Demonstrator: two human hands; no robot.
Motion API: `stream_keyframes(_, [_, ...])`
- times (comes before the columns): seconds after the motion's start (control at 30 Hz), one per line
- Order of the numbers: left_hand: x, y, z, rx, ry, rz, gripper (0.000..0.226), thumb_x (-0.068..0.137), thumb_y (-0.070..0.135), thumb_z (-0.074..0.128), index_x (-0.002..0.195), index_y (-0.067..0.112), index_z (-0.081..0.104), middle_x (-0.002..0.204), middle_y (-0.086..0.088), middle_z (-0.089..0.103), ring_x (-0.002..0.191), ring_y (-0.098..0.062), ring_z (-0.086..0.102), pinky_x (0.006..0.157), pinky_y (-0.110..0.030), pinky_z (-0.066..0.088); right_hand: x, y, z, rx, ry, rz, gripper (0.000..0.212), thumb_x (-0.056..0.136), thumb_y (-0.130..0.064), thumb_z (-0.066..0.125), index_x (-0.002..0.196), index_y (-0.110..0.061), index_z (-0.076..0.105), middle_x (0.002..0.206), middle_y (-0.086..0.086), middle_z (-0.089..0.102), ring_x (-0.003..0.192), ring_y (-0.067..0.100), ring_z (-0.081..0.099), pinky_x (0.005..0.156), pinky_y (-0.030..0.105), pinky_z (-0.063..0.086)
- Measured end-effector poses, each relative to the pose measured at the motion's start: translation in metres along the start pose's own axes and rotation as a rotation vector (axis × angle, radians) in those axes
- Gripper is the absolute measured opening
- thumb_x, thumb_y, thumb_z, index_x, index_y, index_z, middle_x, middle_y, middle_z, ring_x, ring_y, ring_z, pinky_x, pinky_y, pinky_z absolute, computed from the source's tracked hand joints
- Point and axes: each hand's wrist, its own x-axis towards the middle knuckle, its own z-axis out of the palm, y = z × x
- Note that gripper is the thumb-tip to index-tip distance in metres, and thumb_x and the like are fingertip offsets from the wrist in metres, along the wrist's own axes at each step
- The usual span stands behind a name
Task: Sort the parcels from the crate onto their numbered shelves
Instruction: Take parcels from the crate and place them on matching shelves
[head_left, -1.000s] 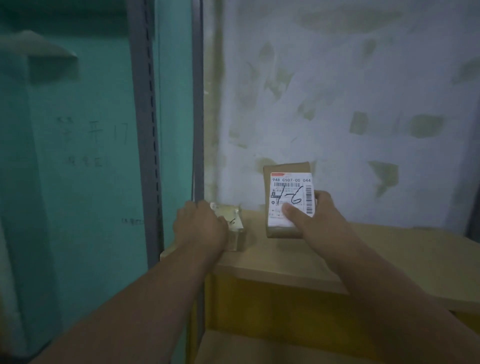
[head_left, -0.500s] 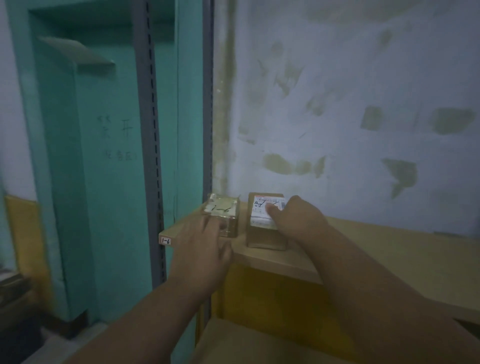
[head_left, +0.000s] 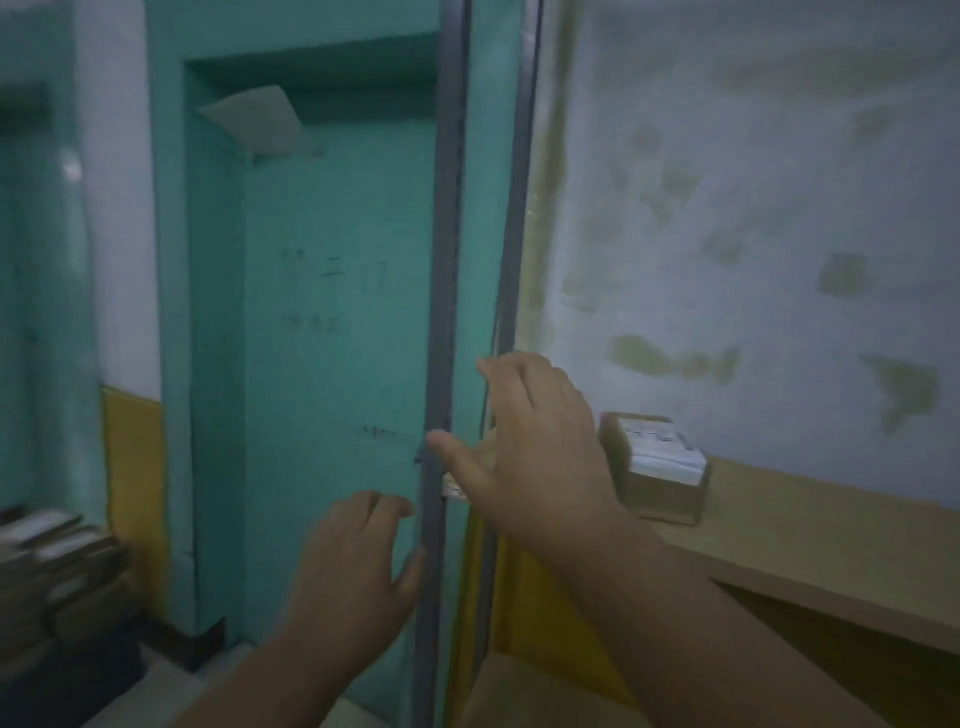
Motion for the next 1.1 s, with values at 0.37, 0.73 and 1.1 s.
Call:
stream_keyframes(0.37, [-0.043,-0.302,-0.157,0.415,-0.143,-0.282,0.036,0.078,0.048,0.052,0.109,0.030,0.057,0.101,0.002,0.058,0.089,-0.025,0.057,0.072,-0.041,0.051,0.078,-0.276,0.198,0.339,-0.105,-0.125,0.065,0.084,-0.058,0.056,0.134,-0.017,0.052,0.126,0.013,0.056,0.111,0.034,0.057,0.092,0.046,0.050])
stream_keyframes(0.73, [-0.021,-0.530,-0.161,0.480,-0.116,-0.545,0.043,0.078,0.045,0.069,0.116,0.027,0.060,0.106,0.004,0.063,0.088,-0.016,0.058,0.073,-0.032,0.051,0.159,-0.392,0.424,0.510,-0.225,-0.224,0.063,0.085,-0.057,0.053,0.135,-0.019,0.049,0.125,0.010,0.055,0.110,0.033,0.056,0.090,0.046,0.050])
stream_keyframes(1.1, [0.000,-0.779,-0.173,0.491,-0.093,-0.791,0.045,0.089,0.049,0.058,0.130,0.032,0.051,0.125,0.007,0.056,0.106,-0.013,0.053,0.088,-0.027,0.045,0.245,-0.556,0.651,0.649,-0.453,-0.190,0.064,0.090,-0.056,0.057,0.142,-0.020,0.047,0.142,0.009,0.049,0.128,0.029,0.047,0.103,0.046,0.045])
